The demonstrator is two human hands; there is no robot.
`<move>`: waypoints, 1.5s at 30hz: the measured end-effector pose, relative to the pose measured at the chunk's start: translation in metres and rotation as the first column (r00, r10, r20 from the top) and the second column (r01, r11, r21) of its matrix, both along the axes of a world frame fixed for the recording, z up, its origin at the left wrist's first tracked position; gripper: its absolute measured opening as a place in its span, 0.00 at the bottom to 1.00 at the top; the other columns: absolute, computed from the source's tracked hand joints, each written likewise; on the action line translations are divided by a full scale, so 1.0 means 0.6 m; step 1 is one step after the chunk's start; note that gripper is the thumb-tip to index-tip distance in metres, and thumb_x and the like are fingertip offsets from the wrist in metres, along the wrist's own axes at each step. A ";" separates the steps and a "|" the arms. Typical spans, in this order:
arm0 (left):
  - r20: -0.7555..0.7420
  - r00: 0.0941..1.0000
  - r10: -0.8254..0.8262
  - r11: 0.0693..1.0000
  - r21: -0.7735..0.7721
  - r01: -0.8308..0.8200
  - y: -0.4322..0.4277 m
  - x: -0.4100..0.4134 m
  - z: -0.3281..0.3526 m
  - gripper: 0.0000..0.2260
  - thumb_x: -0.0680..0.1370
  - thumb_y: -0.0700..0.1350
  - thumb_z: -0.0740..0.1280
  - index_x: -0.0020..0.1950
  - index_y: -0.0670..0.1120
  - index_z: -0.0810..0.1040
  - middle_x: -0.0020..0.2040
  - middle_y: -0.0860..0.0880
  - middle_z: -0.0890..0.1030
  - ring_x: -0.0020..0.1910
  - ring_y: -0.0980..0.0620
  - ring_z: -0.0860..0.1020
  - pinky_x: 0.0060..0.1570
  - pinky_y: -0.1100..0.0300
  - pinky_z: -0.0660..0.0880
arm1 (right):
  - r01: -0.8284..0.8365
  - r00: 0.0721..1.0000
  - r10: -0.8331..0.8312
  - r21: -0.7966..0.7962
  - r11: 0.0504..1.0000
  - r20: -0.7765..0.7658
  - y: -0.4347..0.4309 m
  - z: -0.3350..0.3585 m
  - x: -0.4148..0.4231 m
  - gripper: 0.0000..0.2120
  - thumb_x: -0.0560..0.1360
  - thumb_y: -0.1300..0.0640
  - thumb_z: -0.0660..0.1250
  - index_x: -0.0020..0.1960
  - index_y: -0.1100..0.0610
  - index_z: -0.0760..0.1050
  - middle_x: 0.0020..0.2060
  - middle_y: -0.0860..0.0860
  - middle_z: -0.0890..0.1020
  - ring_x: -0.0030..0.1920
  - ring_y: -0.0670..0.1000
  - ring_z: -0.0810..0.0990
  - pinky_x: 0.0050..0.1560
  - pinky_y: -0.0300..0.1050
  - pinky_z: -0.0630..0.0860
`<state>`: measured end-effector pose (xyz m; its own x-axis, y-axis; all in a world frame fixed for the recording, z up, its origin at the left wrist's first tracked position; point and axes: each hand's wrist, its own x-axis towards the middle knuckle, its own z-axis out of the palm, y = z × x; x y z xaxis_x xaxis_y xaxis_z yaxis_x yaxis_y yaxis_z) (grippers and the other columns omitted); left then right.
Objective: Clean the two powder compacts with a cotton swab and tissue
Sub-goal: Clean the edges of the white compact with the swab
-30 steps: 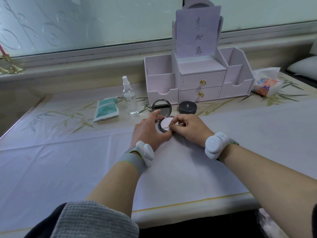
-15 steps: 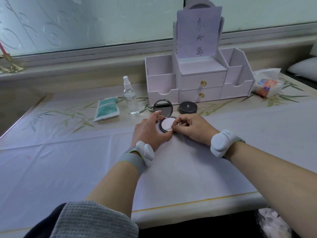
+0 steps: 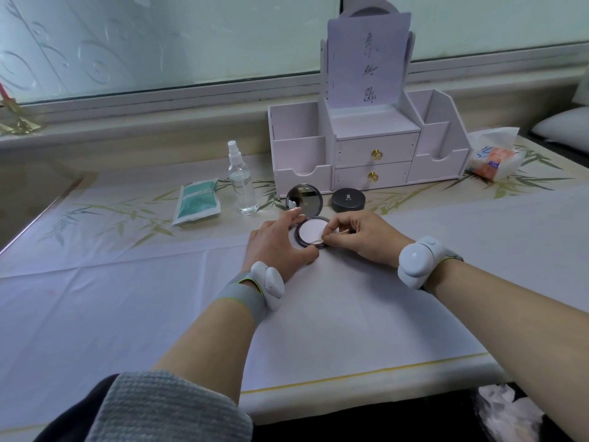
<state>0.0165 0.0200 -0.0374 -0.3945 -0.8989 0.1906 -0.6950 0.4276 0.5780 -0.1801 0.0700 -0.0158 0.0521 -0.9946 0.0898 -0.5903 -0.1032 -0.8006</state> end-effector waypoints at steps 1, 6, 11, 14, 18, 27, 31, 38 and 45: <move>0.002 1.000 -0.001 1.000 0.002 0.001 0.000 0.000 0.000 0.37 0.64 0.61 0.67 0.73 0.57 0.67 0.65 0.66 0.77 0.67 0.55 0.72 0.67 0.55 0.65 | -0.003 1.000 0.003 0.001 1.000 0.002 0.000 0.000 -0.002 0.02 0.75 0.58 0.72 0.45 0.56 0.82 0.26 0.43 0.72 0.26 0.41 0.66 0.32 0.31 0.63; 0.001 1.000 0.000 1.000 0.003 0.000 0.000 0.001 -0.001 0.37 0.64 0.60 0.67 0.73 0.58 0.67 0.65 0.66 0.77 0.67 0.55 0.72 0.66 0.56 0.64 | -0.020 1.000 0.020 0.024 0.999 0.021 0.003 0.004 -0.008 0.03 0.75 0.59 0.72 0.46 0.58 0.82 0.23 0.42 0.70 0.26 0.42 0.64 0.30 0.30 0.62; -0.011 1.000 0.003 1.000 0.005 -0.003 0.001 -0.001 0.000 0.36 0.64 0.60 0.67 0.72 0.58 0.68 0.64 0.67 0.77 0.67 0.56 0.72 0.66 0.57 0.64 | -0.037 0.999 0.036 0.038 0.999 0.023 0.005 0.008 -0.012 0.02 0.75 0.59 0.72 0.46 0.58 0.82 0.25 0.45 0.70 0.26 0.42 0.64 0.30 0.29 0.62; -0.013 1.000 0.001 1.000 0.004 -0.001 0.001 -0.001 0.000 0.36 0.64 0.59 0.67 0.72 0.58 0.68 0.64 0.66 0.77 0.66 0.55 0.72 0.66 0.57 0.64 | -0.044 0.999 0.043 0.043 0.998 0.028 0.005 0.010 -0.013 0.02 0.75 0.58 0.72 0.46 0.57 0.82 0.27 0.46 0.70 0.28 0.43 0.64 0.30 0.30 0.62; -0.009 1.000 0.001 1.000 0.002 -0.001 0.001 -0.001 0.001 0.36 0.63 0.59 0.68 0.72 0.58 0.68 0.64 0.66 0.78 0.66 0.55 0.72 0.66 0.56 0.65 | -0.052 0.998 0.049 0.067 0.996 0.042 0.004 0.013 -0.017 0.02 0.75 0.59 0.72 0.46 0.58 0.82 0.27 0.46 0.70 0.28 0.43 0.64 0.30 0.30 0.62; -0.003 1.000 -0.009 1.000 0.004 0.009 0.000 0.001 0.000 0.35 0.64 0.59 0.69 0.72 0.58 0.67 0.64 0.65 0.78 0.66 0.54 0.72 0.66 0.56 0.64 | -0.034 0.999 0.032 0.094 0.995 0.026 0.001 0.010 -0.037 0.03 0.74 0.57 0.74 0.46 0.55 0.82 0.25 0.42 0.70 0.28 0.42 0.65 0.31 0.30 0.62; -0.014 1.000 -0.004 1.000 0.004 0.004 0.001 0.001 0.000 0.35 0.65 0.58 0.69 0.72 0.58 0.67 0.64 0.66 0.77 0.66 0.55 0.72 0.63 0.58 0.62 | -0.040 0.999 0.037 0.109 0.993 0.024 0.001 0.011 -0.039 0.02 0.74 0.57 0.73 0.46 0.55 0.82 0.26 0.43 0.70 0.28 0.42 0.65 0.31 0.30 0.62; -0.008 1.000 0.001 1.000 0.011 -0.001 0.000 0.001 -0.001 0.35 0.64 0.59 0.68 0.72 0.59 0.67 0.64 0.65 0.78 0.65 0.54 0.72 0.63 0.57 0.63 | -0.035 0.999 0.035 0.106 0.994 0.001 0.009 0.011 -0.058 0.04 0.74 0.58 0.73 0.46 0.58 0.82 0.27 0.44 0.71 0.28 0.41 0.66 0.32 0.29 0.64; -0.005 1.000 -0.002 1.000 0.004 0.002 0.001 0.000 0.001 0.34 0.66 0.57 0.69 0.72 0.59 0.67 0.64 0.65 0.78 0.64 0.53 0.72 0.65 0.57 0.63 | 0.114 0.972 -0.118 0.033 0.993 0.205 0.016 -0.002 -0.049 0.05 0.75 0.56 0.72 0.48 0.58 0.81 0.35 0.53 0.73 0.36 0.49 0.68 0.34 0.36 0.65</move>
<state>0.0167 0.0208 -0.0370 -0.3957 -0.8987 0.1892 -0.6914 0.4271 0.5827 -0.2094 0.0793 -0.0172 -0.0814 -0.9945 0.0653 -0.4194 -0.0253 -0.9074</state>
